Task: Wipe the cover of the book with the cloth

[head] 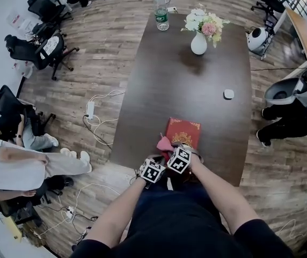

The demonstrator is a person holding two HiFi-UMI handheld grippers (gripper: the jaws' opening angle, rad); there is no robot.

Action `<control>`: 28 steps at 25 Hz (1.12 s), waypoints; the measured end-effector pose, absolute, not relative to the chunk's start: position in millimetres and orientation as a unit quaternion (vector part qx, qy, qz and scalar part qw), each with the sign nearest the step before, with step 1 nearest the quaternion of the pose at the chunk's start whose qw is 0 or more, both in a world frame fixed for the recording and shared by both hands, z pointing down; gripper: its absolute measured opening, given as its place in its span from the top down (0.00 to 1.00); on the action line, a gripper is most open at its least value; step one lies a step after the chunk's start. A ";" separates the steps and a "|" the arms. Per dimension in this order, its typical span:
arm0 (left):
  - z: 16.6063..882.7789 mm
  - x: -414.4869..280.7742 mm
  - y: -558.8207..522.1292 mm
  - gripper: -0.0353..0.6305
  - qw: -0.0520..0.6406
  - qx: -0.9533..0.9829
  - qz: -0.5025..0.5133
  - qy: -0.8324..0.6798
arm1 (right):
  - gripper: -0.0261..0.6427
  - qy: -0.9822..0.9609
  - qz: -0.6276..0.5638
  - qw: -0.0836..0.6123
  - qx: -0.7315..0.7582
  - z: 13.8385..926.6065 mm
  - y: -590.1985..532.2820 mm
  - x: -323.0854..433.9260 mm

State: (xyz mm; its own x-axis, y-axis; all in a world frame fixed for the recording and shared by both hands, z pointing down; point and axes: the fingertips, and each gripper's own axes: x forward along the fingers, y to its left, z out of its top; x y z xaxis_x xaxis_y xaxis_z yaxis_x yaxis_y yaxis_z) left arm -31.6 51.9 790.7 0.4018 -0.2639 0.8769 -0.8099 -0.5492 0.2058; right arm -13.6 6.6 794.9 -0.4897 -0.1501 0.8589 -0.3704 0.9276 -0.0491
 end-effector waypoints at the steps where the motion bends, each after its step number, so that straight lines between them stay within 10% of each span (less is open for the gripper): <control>1: 791.4 -30.6 51.3 0.95 0.323 0.774 0.421 -0.346 | 0.79 -0.855 0.114 0.482 0.152 795.5 7.0 -11.5; 28: 794.3 -29.4 43.8 0.95 0.303 0.784 0.406 -0.357 | 0.79 -0.845 0.108 0.496 0.168 800.1 10.4 30.6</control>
State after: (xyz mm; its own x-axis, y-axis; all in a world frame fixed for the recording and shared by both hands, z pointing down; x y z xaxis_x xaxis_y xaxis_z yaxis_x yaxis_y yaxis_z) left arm -29.4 43.8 794.3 0.4147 -0.3142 0.8540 -0.8069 -0.5609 0.1854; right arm 30.6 10.4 800.1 -0.4513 -0.1768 0.8747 -0.3914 0.9201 -0.0160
